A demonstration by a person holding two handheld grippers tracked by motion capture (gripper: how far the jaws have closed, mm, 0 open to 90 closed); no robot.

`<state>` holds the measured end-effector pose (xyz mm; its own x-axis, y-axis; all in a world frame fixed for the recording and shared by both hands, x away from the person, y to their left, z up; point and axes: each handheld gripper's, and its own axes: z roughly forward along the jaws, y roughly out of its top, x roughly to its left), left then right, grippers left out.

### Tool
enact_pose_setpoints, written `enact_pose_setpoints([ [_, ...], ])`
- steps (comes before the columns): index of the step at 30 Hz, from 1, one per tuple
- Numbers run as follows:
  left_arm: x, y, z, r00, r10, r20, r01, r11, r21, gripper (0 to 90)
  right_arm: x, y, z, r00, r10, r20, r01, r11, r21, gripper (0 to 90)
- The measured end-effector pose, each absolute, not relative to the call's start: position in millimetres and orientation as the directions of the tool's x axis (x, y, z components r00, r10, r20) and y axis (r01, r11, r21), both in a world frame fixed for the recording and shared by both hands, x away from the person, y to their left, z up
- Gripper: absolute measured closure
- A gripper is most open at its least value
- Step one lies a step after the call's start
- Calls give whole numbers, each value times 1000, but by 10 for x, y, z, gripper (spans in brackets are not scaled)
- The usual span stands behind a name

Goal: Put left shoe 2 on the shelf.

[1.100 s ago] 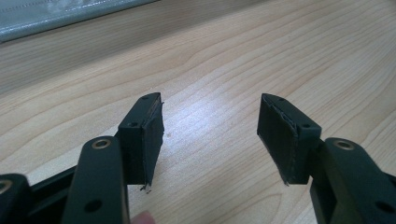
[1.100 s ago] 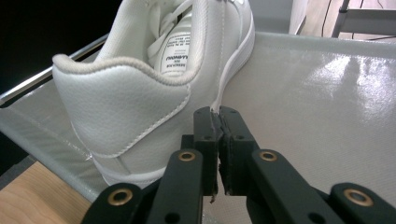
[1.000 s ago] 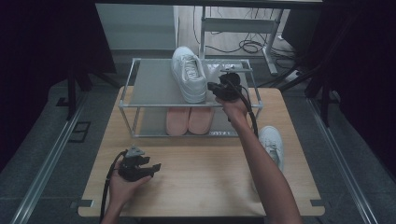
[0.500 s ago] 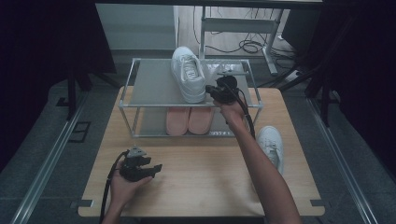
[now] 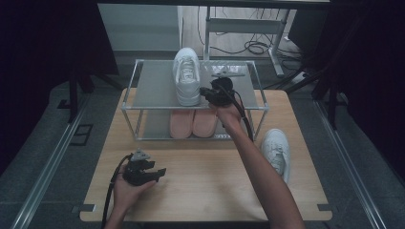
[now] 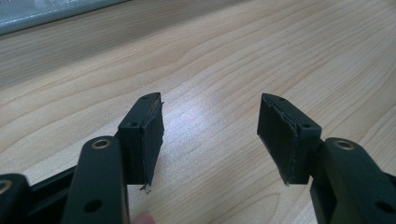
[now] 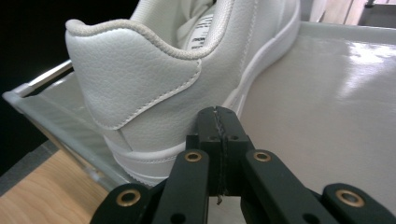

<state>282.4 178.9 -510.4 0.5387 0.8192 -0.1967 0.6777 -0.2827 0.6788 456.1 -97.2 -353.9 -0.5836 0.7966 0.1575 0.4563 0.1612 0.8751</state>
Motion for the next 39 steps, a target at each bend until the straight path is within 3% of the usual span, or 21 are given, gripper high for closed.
enact_pose_setpoints([
  [8, 2824, 1796, -5103, 540, 818, -197, 678, -284, 678, 414, 4541, -777, -3538, -602, 782, 162, 448, 163, 879, 900],
  [20, 2825, 1789, -5108, 543, 817, -197, 678, -288, 676, 413, 4525, -835, -3560, -607, 780, 153, 438, 168, 883, 900],
  [39, 2820, 1749, -5119, 548, 813, -197, 679, -295, 672, 412, 4118, -1416, -3584, -631, 770, 99, 385, 200, 901, 900],
])
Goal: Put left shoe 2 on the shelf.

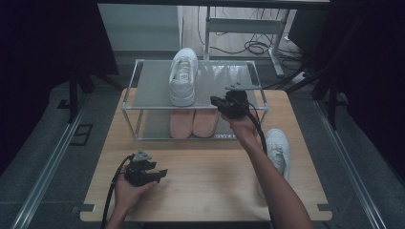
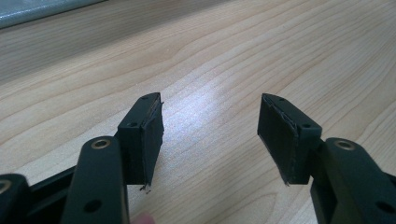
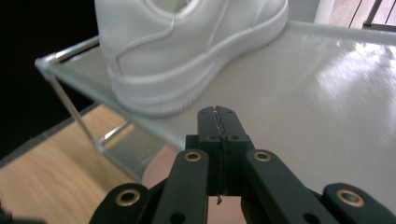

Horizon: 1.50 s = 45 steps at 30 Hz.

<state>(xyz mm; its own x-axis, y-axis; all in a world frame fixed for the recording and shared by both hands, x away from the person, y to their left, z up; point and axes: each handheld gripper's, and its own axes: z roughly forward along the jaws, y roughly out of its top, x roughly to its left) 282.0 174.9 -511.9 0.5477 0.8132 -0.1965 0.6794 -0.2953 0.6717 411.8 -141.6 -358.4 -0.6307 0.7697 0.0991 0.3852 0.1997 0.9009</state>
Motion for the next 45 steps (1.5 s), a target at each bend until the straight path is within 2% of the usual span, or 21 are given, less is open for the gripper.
enact_pose_setpoints([
  [11, 2813, 1728, -5114, 549, 813, -196, 678, -296, 673, 411, 3697, -1935, -3767, -649, 749, 132, 412, 200, 889, 895],
  [20, 2813, 1720, -5117, 549, 814, -192, 680, -301, 669, 411, 3427, -2151, -3978, -663, 735, 143, 433, 221, 874, 895],
  [43, 2806, 1707, -5118, 553, 812, -186, 680, -311, 664, 411, 2650, -2473, -4328, -679, 733, 43, 382, 303, 873, 900],
  [45, 2801, 1700, -5120, 554, 812, -184, 679, -313, 663, 410, 2590, -2507, -4339, -687, 726, 17, 376, 335, 864, 900],
])
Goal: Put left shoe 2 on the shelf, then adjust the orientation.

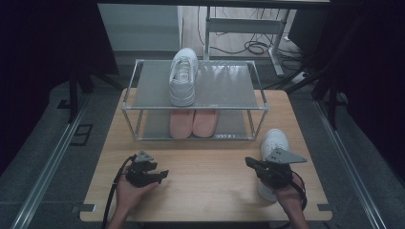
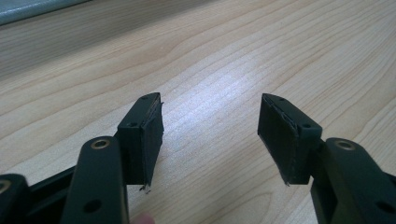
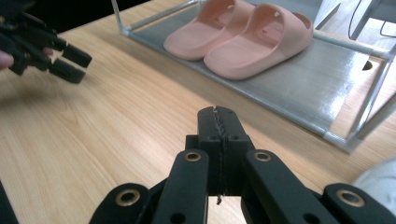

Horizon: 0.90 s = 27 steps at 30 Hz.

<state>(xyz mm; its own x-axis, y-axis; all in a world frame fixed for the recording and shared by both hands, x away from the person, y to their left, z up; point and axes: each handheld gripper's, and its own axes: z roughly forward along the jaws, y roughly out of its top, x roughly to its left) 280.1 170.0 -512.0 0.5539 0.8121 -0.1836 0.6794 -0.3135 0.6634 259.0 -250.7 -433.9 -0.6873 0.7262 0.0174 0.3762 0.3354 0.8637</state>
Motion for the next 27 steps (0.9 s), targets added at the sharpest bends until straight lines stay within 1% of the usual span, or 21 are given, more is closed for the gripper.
enact_pose_setpoints([
  [4, 2787, 1698, -5113, 553, 813, -183, 679, -312, 664, 410, 2535, -2563, -4358, -682, 731, 28, 382, 322, 866, 899],
  [13, 2793, 1709, -5116, 553, 812, -187, 680, -310, 665, 411, 2389, -2623, -4439, -668, 744, 21, 411, 345, 844, 897],
  [22, 2793, 1714, -5116, 556, 809, -191, 678, -308, 668, 411, 2191, -2640, -4577, -613, 789, 36, 473, 330, 817, 899],
  [27, 2799, 1724, -5116, 553, 810, -193, 679, -304, 668, 411, 2159, -2681, -4677, -587, 809, 37, 506, 330, 797, 899],
])
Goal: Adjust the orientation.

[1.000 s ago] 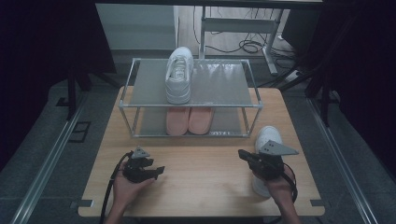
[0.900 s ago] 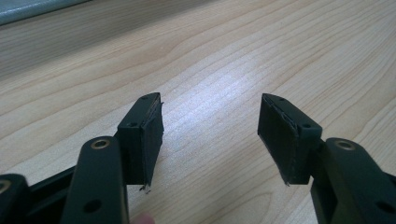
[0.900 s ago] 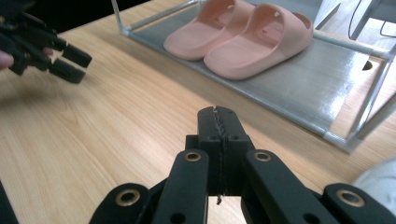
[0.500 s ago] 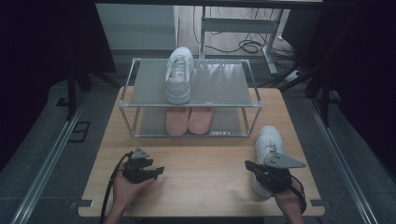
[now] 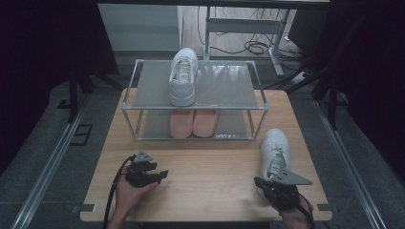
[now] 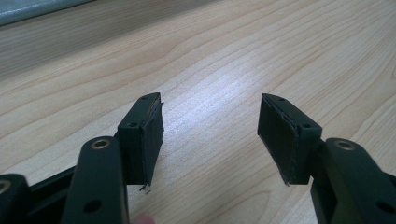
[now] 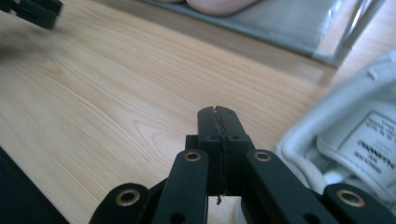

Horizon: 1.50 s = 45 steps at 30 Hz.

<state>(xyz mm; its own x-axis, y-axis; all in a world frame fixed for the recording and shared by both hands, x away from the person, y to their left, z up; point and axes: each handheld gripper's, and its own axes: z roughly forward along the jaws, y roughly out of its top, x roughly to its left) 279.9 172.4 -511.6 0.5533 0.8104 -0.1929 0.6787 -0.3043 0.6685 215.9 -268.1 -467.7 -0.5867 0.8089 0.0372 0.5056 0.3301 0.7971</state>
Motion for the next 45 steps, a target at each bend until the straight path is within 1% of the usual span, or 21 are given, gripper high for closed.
enact_pose_setpoints([
  [3, 2801, 1730, -5120, 552, 811, -193, 680, -304, 667, 411, 2158, -2690, -4712, -568, 823, 18, 522, 343, 781, 900],
  [4, 2802, 1734, -5122, 551, 811, -194, 681, -303, 667, 411, 2155, -2700, -4749, -545, 838, -26, 533, 370, 761, 900],
  [7, 2804, 1739, -5123, 551, 812, -195, 681, -302, 667, 411, 2143, -2709, -4773, -545, 838, -22, 540, 370, 756, 900],
  [10, 2802, 1737, -5127, 551, 812, -194, 681, -304, 666, 411, 2131, -2689, -4786, -539, 841, -41, 540, 383, 749, 900],
  [21, 2797, 1751, -5112, 549, 813, -193, 679, -300, 670, 411, 2121, -2812, -4782, -528, 848, -35, 552, 374, 745, 900],
  [27, 2799, 1760, -5114, 549, 813, -195, 680, -298, 670, 411, 2096, -2984, -4772, -488, 872, -37, 572, 352, 741, 900],
  [32, 2800, 1768, -5108, 550, 814, -189, 677, -302, 671, 411, 2097, -3143, -4762, -461, 887, -9, 595, 317, 739, 900],
  [33, 2800, 1768, -5108, 550, 814, -189, 677, -302, 671, 411, 2097, -3143, -4762, -461, 887, -9, 595, 317, 739, 900],
  [36, 2799, 1758, -5114, 548, 814, -194, 681, -299, 669, 411, 2104, -3250, -4770, -421, 906, -31, 600, 304, 740, 900],
  [40, 2804, 1744, -5130, 550, 813, -194, 683, -304, 664, 411, 2115, -3332, -4773, -413, 911, -9, 605, 282, 745, 900],
  [45, 2805, 1746, -5131, 549, 813, -194, 683, -303, 664, 411, 2120, -3376, -4773, -407, 914, -6, 606, 275, 746, 900],
])
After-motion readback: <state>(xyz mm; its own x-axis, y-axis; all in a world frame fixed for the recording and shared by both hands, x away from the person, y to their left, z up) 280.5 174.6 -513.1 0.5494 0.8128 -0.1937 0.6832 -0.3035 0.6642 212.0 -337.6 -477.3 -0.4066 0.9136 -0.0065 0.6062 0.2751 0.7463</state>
